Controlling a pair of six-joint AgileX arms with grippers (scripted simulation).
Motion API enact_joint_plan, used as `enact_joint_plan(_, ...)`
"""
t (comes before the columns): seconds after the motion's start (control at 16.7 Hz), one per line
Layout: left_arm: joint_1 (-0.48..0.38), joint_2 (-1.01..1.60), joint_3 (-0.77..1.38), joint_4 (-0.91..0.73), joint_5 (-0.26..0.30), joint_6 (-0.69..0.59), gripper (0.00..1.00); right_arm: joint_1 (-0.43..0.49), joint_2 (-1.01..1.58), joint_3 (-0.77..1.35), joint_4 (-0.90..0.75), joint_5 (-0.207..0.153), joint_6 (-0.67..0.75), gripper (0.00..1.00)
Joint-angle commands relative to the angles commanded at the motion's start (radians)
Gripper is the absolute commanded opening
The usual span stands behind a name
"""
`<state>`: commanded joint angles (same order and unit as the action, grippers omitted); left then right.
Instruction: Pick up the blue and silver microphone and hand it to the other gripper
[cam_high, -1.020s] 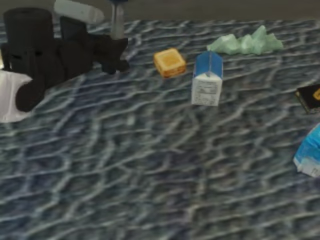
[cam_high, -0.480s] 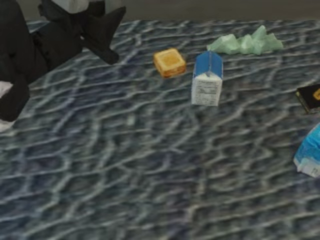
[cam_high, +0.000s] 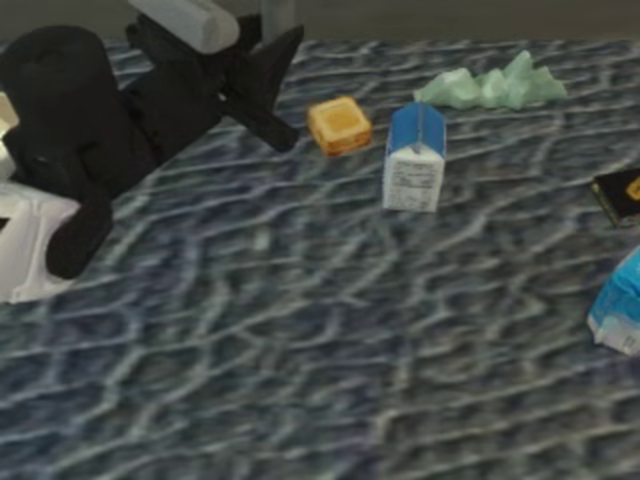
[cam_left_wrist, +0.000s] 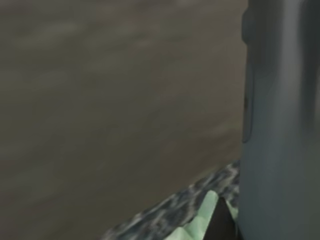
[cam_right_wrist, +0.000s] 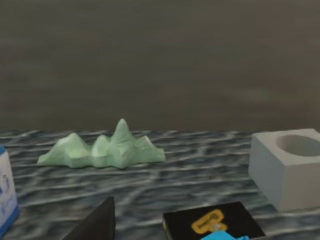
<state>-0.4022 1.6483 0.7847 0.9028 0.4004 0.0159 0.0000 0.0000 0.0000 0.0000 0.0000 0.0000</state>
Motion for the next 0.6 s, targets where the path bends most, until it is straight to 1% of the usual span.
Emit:
enact_joint_plan(0.18,-0.130,0.000,-0.047,0.086,-0.143,-0.002,0.00,0.000,0.000,0.000,0.000,0.000,0.000,1.00)
enact_joint_plan(0.3,-0.200,-0.004,-0.073,0.132,-0.215,-0.003,0.00,0.000,0.000,0.000,0.000,0.000,0.000,1.00)
enact_joint_plan(0.42,-0.230,-0.007,-0.086,0.155,-0.246,-0.003,0.00,0.000,0.000,0.000,0.000,0.000,0.000,1.00)
enact_joint_plan(0.6,-0.231,-0.008,-0.086,0.156,-0.247,-0.003,0.00,0.000,0.000,0.000,0.000,0.000,0.000,1.00)
